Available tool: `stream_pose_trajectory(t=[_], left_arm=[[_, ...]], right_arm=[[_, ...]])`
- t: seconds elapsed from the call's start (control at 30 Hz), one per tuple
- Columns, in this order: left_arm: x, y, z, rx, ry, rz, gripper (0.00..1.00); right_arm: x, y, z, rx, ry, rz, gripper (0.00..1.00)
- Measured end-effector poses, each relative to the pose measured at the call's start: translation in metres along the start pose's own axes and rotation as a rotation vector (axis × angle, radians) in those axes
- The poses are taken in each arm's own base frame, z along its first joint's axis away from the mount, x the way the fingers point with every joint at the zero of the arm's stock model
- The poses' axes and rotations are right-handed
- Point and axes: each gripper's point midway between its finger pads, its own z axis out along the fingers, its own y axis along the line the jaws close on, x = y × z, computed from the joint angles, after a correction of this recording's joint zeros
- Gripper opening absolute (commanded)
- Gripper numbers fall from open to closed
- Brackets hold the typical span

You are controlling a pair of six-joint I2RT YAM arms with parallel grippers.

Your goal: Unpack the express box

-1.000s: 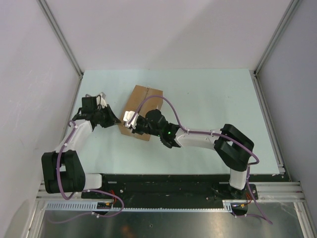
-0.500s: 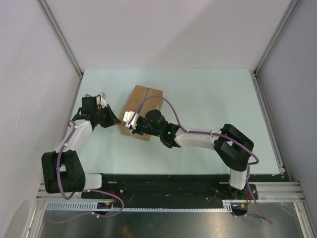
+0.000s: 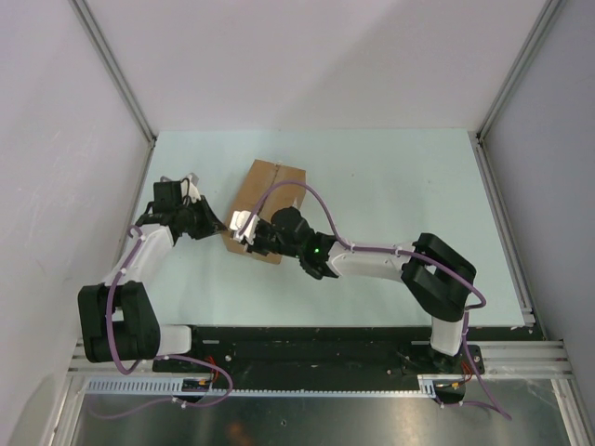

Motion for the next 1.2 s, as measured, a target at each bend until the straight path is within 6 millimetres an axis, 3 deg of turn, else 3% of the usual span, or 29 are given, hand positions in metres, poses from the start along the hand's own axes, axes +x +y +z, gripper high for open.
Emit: stream_pose_trajectory(t=[0.63, 1.2], left_arm=[[-0.0002, 0.0, 0.0, 0.0, -0.001, 0.0, 0.0], [-0.0014, 0.0, 0.002, 0.002, -0.001, 0.004, 0.0]], right_arm=[[0.0041, -0.0017, -0.0002, 0.016, 0.026, -0.038, 0.0], [0.0094, 0.0009, -0.001, -0.01, 0.054, -0.176, 0.0]])
